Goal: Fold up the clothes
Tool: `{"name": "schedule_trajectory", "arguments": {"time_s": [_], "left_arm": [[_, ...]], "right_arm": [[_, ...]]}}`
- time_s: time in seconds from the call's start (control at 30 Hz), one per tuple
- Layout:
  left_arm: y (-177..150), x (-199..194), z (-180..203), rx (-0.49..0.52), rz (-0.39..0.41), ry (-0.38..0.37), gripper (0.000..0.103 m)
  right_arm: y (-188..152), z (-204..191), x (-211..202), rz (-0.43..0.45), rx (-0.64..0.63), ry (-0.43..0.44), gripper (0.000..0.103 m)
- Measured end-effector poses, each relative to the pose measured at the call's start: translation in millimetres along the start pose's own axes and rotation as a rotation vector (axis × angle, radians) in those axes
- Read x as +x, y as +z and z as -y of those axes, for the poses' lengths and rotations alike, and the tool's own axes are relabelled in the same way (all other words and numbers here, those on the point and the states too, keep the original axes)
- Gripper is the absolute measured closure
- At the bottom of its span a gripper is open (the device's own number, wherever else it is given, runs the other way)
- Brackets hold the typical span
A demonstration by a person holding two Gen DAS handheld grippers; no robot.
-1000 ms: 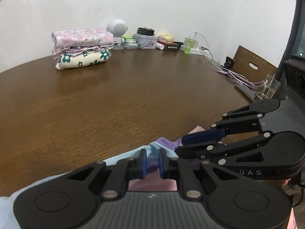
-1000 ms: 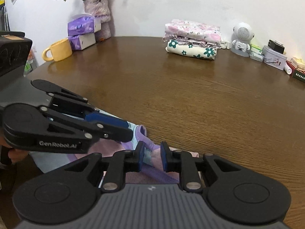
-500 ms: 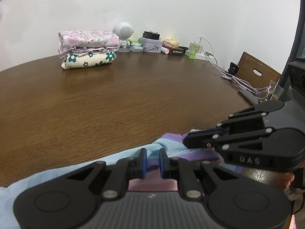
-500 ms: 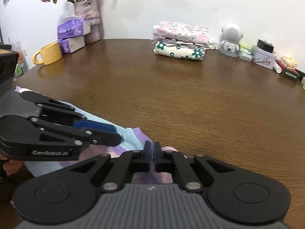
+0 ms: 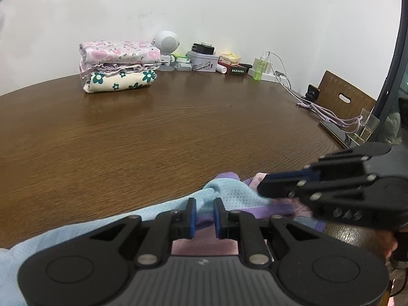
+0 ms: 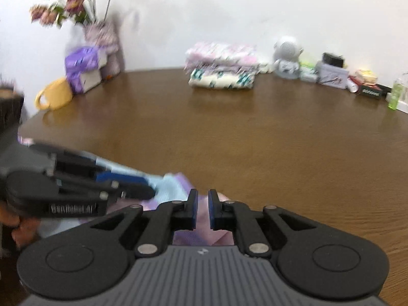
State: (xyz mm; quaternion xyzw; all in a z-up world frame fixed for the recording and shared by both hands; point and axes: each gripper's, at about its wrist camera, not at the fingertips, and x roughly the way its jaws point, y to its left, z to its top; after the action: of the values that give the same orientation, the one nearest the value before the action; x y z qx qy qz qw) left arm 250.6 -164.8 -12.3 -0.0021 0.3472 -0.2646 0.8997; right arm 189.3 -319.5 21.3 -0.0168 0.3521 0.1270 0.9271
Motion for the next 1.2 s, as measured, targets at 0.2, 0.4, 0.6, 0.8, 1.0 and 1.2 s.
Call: {"name": "schedule_trajectory", "arguments": {"time_s": [0.2, 0.4, 0.6, 0.8, 1.0, 1.2], "left_arm": [[-1.8, -1.0, 0.3, -0.003, 0.005, 0.005, 0.088], [-2.3, -1.8, 1.8, -0.005, 0.008, 0.01, 0.088], [-2.8, -2.6, 2.4, -0.005, 0.01, 0.013, 0.088], [-3.9, -3.8, 2.7, -0.009, 0.014, 0.015, 0.088], [-3.3, -20.7, 2.6, -0.03, 0.013, -0.029, 0.076], [-13.9, -38.9, 28.3, 0.059, -0.015, -0.135, 0.074]], "right_arm": [[-10.7, 2.7, 5.0, -0.018, 0.011, -0.129, 0.095], [-8.7, 11.5, -12.2, 0.077, 0.109, -0.085, 0.092], [-11.8, 2.2, 4.7, 0.034, 0.045, -0.019, 0.092], [-16.5, 12.8, -1.5, 0.036, 0.097, -0.08, 0.092], [-31.8, 18.6, -53.2, 0.176, 0.219, -0.075, 0.079], [-55.6, 17.9, -66.4, 0.133, 0.235, -0.117, 0.072]]}}
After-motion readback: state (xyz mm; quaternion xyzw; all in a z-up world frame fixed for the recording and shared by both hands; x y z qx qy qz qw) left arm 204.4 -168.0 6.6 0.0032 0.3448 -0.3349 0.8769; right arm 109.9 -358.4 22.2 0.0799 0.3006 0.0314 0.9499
